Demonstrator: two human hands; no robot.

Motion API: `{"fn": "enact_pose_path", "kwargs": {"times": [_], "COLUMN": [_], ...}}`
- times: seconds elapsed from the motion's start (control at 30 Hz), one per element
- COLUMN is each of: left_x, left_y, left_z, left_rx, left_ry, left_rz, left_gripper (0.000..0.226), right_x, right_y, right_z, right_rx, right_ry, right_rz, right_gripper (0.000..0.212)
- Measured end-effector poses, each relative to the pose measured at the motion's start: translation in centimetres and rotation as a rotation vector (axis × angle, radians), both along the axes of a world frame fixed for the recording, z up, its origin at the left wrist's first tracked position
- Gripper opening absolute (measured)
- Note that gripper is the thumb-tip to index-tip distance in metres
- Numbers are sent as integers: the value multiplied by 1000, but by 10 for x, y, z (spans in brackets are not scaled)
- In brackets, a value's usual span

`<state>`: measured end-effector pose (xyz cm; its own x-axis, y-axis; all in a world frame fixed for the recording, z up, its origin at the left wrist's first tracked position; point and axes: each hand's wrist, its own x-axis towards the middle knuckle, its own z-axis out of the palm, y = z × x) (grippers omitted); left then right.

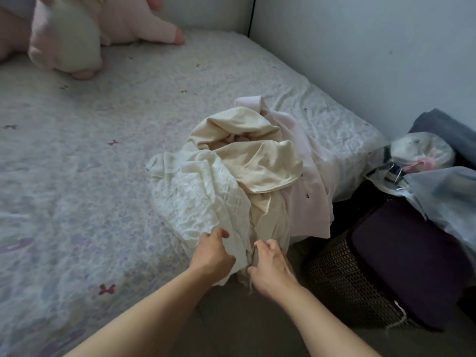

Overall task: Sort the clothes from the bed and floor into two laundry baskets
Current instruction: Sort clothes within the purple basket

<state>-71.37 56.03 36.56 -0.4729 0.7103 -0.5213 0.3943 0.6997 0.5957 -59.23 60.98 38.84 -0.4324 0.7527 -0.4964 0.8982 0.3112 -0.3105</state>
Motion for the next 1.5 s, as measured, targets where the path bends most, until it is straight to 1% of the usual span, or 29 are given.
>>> {"fn": "enact_pose_path", "kwargs": {"times": [0.1,0.2,0.27,0.33,0.4,0.47,0.53,0.6,0.67,0.7,0.73,0.83,0.87,0.9,0.97,1.0,1.1,1.13,1.17,1.2,1.27,1.3,1.33,1.37,1.4,1.5], "left_x": [-16,-32,-43,-55,-67,-76,-81,-81,-84,-86,-88,-92,-94,-94,-95,-94,-89,-88,-86,-85,-82,-80,-78,-74,-69,-58], "left_y": [11,25,38,50,65,76,86,92,94,93,92,82,79,75,70,70,67,66,65,64,60,57,54,52,50,47], "left_z": [-2,-8,-15,-20,-28,-34,-43,-49,-52,-49,-46,-36,-32,-28,-17,-8,26,38,44,54,74,85,95,107,121,150], "left_rx": [-82,-134,-139,-128,-141,-147,-147,-143,-108,-99,-107,-128,-121,-104,-53,-19,88,96,102,119,141,152,162,178,190,205], "left_ry": [5,70,66,25,14,9,7,26,66,88,93,13,0,-1,-7,-23,-100,-109,-114,-103,-40,-10,5,13,25,75], "left_rz": [2,25,101,184,215,218,225,246,311,335,342,340,343,354,365,350,218,174,150,124,88,66,46,13,-38,-156], "left_gripper": [64,71,84,95,99,96,86,67,44,35,28,19,17,16,14,22,63,70,69,63,45,36,30,24,20,12], "right_x": [-27,-54,-71,-84,-95,-103,-110,-116,-122,-124,-126,-129,-129,-130,-128,-127,-124,-122,-119,-116,-107,-101,-96,-88,-78,-58], "right_y": [17,36,54,71,91,104,112,112,105,100,96,90,90,90,91,89,77,72,69,65,58,53,49,44,39,29], "right_z": [-7,-17,-23,-25,-29,-33,-40,-48,-57,-60,-61,-53,-46,-38,-23,-14,10,21,27,39,64,76,88,99,112,136], "right_rx": [-33,-90,-104,-73,-35,-48,-77,-117,-188,-213,-224,-179,-152,-119,-64,-44,-19,-3,17,41,83,107,137,176,204,226], "right_ry": [28,72,99,116,128,127,120,109,104,102,103,134,142,144,142,145,186,208,231,257,299,311,316,321,322,326], "right_rz": [47,96,120,132,146,155,182,230,246,229,200,151,132,111,81,67,8,-22,-42,-65,-93,-103,-105,-122,-149,-181], "right_gripper": [58,71,80,86,88,91,96,99,101,98,90,47,36,29,27,28,31,30,28,26,19,12,5,3,5,20]}}
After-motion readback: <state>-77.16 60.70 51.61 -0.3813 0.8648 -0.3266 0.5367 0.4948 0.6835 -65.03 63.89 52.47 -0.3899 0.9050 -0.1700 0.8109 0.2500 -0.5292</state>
